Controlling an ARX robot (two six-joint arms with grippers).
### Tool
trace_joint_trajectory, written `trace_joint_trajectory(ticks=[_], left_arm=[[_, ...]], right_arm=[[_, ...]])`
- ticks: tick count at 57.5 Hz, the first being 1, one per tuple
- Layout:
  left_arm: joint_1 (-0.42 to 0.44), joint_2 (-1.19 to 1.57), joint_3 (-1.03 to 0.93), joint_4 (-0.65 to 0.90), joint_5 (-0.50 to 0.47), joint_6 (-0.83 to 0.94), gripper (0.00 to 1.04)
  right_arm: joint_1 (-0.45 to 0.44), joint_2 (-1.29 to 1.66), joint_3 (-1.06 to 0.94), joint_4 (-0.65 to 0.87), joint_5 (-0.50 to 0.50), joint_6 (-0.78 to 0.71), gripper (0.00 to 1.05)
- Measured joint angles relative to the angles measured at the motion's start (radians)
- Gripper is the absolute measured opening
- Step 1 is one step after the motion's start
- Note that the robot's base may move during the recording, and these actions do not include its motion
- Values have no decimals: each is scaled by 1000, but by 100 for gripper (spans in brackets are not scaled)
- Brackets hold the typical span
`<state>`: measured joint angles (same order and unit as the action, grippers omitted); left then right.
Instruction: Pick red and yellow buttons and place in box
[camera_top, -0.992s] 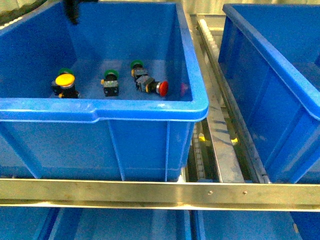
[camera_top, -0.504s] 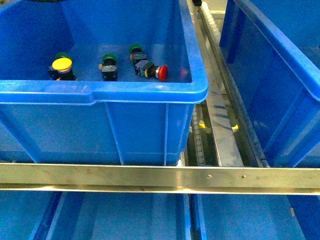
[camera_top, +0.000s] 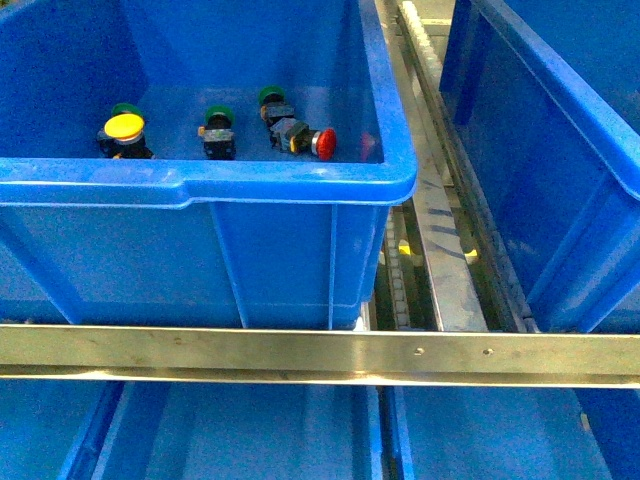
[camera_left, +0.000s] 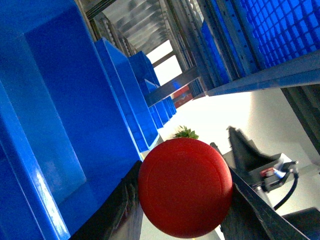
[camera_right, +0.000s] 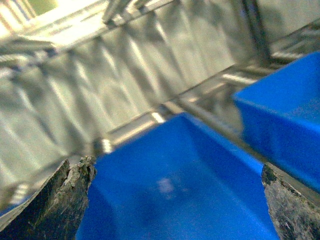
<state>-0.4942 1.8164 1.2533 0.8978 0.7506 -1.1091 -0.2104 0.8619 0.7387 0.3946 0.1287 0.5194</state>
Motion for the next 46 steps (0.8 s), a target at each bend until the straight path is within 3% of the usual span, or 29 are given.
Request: trace_joint_trajectory(ticks=[7, 15, 27, 46], left_arm=[[-11, 0, 0, 35, -20, -14, 34], [-24, 6, 3, 61, -44, -37, 34], [-41, 34, 35, 102, -93, -79, 34], [-65, 80, 63, 83, -133, -93, 34]], right_arm=[[82, 105, 97, 101, -129, 528, 99], [225, 198, 49, 198, -21, 817, 99], [352, 319, 21, 253, 40, 892, 99], [415, 341, 81, 266, 68, 892, 99]])
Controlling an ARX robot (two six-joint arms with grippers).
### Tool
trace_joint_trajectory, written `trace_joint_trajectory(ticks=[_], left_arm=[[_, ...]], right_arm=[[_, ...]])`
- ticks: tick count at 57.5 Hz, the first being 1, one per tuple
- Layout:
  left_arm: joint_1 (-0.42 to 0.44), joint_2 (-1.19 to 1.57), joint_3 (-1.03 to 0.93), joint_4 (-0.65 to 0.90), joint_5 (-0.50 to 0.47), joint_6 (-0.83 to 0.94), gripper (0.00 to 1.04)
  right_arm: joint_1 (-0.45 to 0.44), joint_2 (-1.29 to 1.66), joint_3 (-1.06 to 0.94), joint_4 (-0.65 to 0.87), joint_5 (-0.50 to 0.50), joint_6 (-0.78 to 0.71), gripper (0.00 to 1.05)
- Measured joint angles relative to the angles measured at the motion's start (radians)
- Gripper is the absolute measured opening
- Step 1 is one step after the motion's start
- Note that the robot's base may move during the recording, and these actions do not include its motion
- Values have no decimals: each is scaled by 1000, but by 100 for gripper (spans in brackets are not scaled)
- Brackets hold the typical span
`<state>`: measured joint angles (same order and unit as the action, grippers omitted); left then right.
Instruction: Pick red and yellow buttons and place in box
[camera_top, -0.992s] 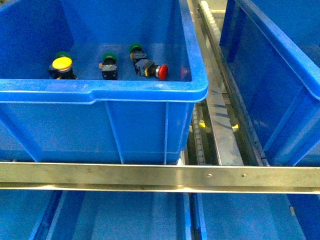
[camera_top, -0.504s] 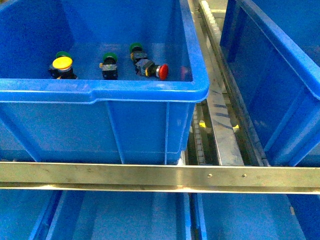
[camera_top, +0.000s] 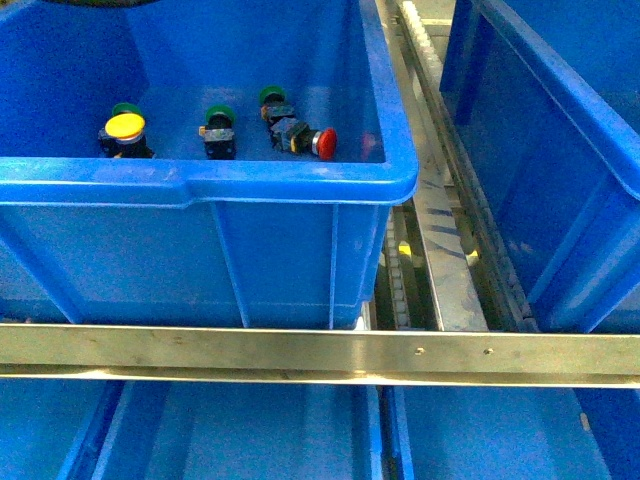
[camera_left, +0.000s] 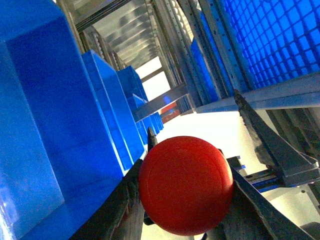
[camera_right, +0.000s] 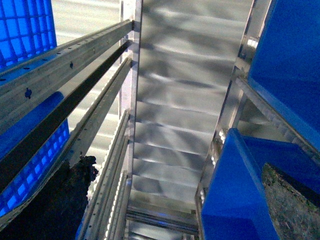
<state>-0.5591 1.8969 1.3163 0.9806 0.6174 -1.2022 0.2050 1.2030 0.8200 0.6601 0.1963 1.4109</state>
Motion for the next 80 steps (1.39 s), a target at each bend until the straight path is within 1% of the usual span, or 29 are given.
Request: trace_joint_trajectory(ticks=[8, 38, 44, 47, 51, 53, 58, 61, 64, 65, 66, 68, 73, 76, 80], left_arm=[[-1, 31, 2, 2, -18, -3, 34], [-29, 41, 47, 27, -23, -27, 34], [-31, 41, 57, 26, -28, -26, 34], [-32, 41, 58, 24, -31, -26, 34], [-35, 47, 58, 17, -35, -26, 34], [-35, 50, 58, 15, -38, -26, 34], [-38, 58, 58, 11, -45, -25, 34], [-39, 61, 58, 5, -50, -23, 34], [-42, 64, 58, -2, -51, -20, 34], [-42, 65, 58, -3, -51, -19, 34], [-43, 68, 60, -6, -51, -18, 34], [-47, 71, 62, -11, -55, -16, 34], [-52, 79, 74, -19, -65, -16, 33], [-56, 86, 81, -25, -69, -26, 33], [-60, 94, 91, -33, -71, -50, 33]], right_arm=[[18, 12, 0, -4, 24, -1, 99], [96, 60, -45, 21, 35, -21, 99], [98, 60, -45, 26, 35, -24, 99], [98, 59, -45, 26, 35, -27, 93], [96, 56, -45, 26, 35, -32, 81], [95, 53, -45, 24, 35, -37, 77], [93, 43, -45, 19, 32, -39, 81], [90, 37, -45, 16, 32, -40, 77], [84, 30, -45, 6, 33, -43, 67], [83, 29, -45, 4, 32, -43, 65], [80, 26, -45, 0, 33, -43, 61], [77, 24, -45, -3, 36, -44, 56], [67, 21, -51, -13, 37, -47, 41], [61, 18, -53, -14, 36, -48, 35], [51, 11, -59, -19, 35, -51, 32]])
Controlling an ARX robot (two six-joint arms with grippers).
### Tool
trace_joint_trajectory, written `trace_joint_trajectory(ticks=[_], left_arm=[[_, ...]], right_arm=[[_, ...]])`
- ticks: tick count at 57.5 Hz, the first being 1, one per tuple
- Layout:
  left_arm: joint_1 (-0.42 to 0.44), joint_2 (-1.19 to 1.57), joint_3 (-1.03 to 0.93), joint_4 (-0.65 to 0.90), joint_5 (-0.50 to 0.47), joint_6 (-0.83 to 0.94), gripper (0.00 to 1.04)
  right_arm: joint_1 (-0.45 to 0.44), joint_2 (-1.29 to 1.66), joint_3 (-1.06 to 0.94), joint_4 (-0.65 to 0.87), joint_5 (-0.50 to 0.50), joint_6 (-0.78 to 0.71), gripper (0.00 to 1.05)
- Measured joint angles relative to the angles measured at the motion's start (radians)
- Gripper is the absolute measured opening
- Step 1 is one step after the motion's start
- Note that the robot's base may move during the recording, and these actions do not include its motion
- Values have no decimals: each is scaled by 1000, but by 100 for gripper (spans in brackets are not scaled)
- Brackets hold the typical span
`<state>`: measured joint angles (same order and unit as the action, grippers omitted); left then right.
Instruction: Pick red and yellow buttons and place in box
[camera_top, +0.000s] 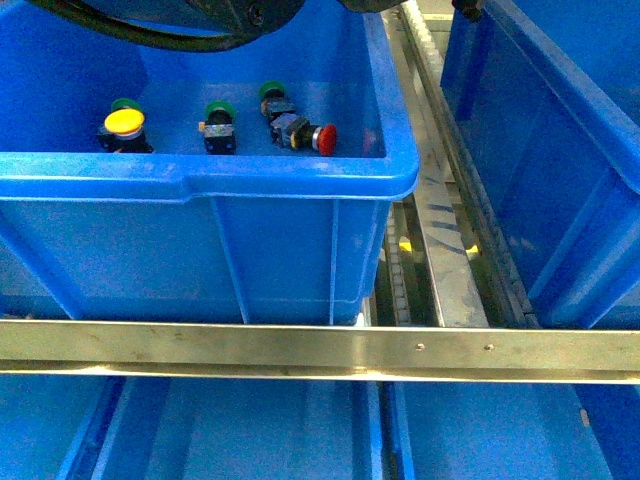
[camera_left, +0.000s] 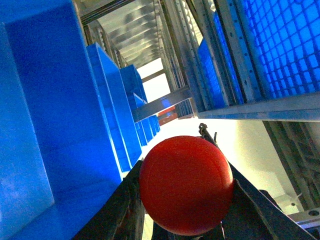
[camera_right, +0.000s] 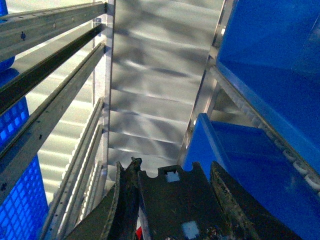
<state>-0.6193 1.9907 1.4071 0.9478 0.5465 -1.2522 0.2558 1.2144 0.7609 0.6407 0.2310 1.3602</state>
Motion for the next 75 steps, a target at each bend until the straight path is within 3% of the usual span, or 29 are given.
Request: trace_joint_trajectory(ticks=[15, 23, 28, 35, 48, 67, 68, 70, 71, 73, 75], left_arm=[[-17, 25, 30, -12, -16, -17, 34], [-20, 26, 30, -12, -39, 41, 58], [-3, 14, 23, -9, -68, 65, 79], [27, -43, -34, 28, -77, 77, 98], [143, -343, -253, -108, -66, 238, 97], [463, -938, -730, -398, 60, 471, 97], [465, -977, -757, -417, 29, 491, 96], [432, -1059, -805, -517, -173, 585, 89], [422, -1080, -818, -541, -198, 614, 88], [373, -1170, -883, -619, -424, 755, 80], [336, -1241, -943, -662, -556, 850, 75]], right_arm=[[-37, -13, -14, -7, -18, -8, 30], [-51, -13, -15, -7, -22, -13, 26], [-65, -13, -15, -1, -24, -21, 26], [-72, -13, -15, 5, -26, -27, 26], [-67, 9, -14, -4, -11, -143, 26], [18, 47, 3, -10, 63, -375, 26], [23, 50, 6, -10, 67, -386, 26], [31, 54, 11, -11, 73, -405, 26], [36, 56, 14, -12, 76, -414, 26], [47, 62, 23, -15, 89, -440, 26], [53, 66, 29, -20, 95, -454, 26]])
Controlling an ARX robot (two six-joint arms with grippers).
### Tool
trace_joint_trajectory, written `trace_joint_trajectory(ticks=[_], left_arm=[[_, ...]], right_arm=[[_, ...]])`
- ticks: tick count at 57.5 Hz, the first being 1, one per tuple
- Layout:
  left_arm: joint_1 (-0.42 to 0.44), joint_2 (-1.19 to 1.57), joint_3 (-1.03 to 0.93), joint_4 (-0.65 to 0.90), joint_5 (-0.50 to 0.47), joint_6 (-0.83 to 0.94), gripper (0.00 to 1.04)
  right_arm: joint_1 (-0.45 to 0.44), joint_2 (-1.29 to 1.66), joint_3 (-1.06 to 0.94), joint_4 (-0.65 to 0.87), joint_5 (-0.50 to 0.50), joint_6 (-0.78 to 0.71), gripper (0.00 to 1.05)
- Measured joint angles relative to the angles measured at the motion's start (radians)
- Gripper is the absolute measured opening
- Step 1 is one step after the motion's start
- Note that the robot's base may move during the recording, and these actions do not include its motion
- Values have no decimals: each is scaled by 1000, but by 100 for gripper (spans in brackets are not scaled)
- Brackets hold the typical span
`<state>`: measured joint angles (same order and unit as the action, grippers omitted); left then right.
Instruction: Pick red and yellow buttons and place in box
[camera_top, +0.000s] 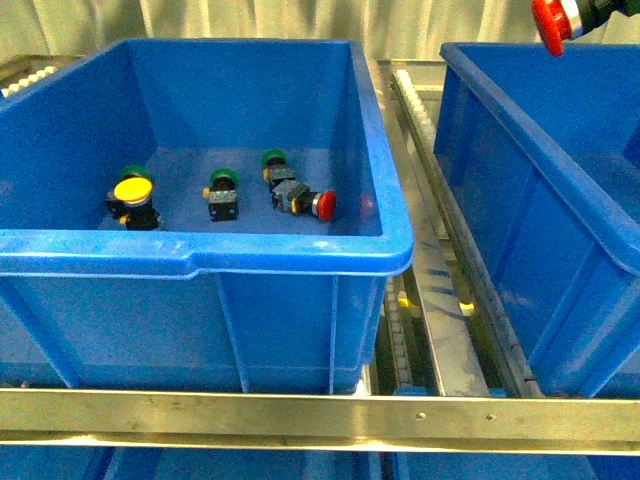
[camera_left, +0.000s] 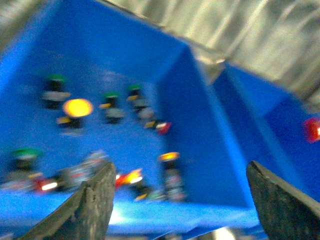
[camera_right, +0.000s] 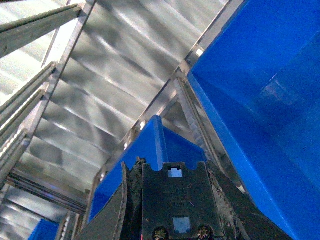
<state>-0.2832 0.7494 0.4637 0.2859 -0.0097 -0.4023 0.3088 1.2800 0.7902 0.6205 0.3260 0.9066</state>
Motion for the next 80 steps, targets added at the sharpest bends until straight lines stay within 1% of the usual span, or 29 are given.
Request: trace_joint_trajectory(ticks=[1, 2, 3, 5, 6, 7, 8, 10, 14, 17, 21, 23, 26, 35, 37, 38, 41, 45, 63, 66, 68, 69, 71, 72, 80], left_arm=[[-36, -72, -62, -37, -115, 73, 70], [-61, -122, -102, -62, -183, 127, 66], [-73, -147, -122, -74, -214, 163, 64], [-116, -251, -193, -127, -323, 237, 57], [-128, -279, -208, -144, -336, 245, 55], [-145, -330, -235, -176, -392, 269, 52], [-156, -382, -261, -204, -419, 295, 48], [-159, -447, -299, -225, -420, 319, 43], [-137, -556, -349, -230, -392, 348, 32], [-92, -611, -371, -236, -351, 368, 21], [-47, -634, -388, -248, -306, 377, 11], [-14, -647, -396, -255, -272, 381, 2], [28, -665, -403, -262, -229, 385, 3], [112, -692, -411, -273, -153, 389, 3], [166, -718, -429, -279, -68, 391, 3], [210, -727, -441, -282, -27, 391, 3], [257, -731, -442, -286, -6, 393, 3], [275, -734, -442, -288, 0, 393, 3], [278, -735, -442, -287, 9, 394, 3], [278, -735, -442, -287, 10, 394, 9], [279, -735, -442, -287, 9, 394, 17], [279, -735, -442, -287, 10, 394, 18], [279, -735, -442, -287, 9, 394, 26], [279, -735, -442, -287, 9, 394, 27], [279, -735, -442, -287, 10, 394, 52]], right_arm=[[5, 3, 6, -2, 9, -11, 26], [9, 5, 9, -3, 14, -21, 26], [10, 6, 10, -4, 18, -26, 26], [16, 9, 17, -9, 33, -44, 26], [17, 10, 19, -9, 35, -47, 26], [19, 10, 21, -9, 39, -57, 26], [21, 10, 22, -8, 40, -61, 26], [32, 12, 26, -8, 53, -84, 26], [48, 16, 30, -8, 69, -120, 26], [65, 18, 31, -4, 98, -164, 26], [88, 18, 31, 9, 137, -228, 26], [99, 18, 31, 9, 158, -271, 26], [114, 18, 28, 14, 190, -337, 26], [138, 2, -9, 34, 223, -396, 26], [144, -5, -17, 33, 240, -405, 26], [146, -7, -19, 29, 245, -406, 26], [150, -11, -22, 27, 247, -408, 26], [155, -18, -31, 34, 257, -425, 26], [173, -28, -35, 39, 277, -455, 26], [176, -28, -35, 39, 291, -465, 26], [178, -28, -36, 40, 295, -476, 26], [178, -28, -36, 40, 296, -477, 26], [182, -28, -36, 40, 301, -487, 26], [183, -28, -36, 40, 303, -489, 26], [194, -30, -36, 41, 304, -508, 26]])
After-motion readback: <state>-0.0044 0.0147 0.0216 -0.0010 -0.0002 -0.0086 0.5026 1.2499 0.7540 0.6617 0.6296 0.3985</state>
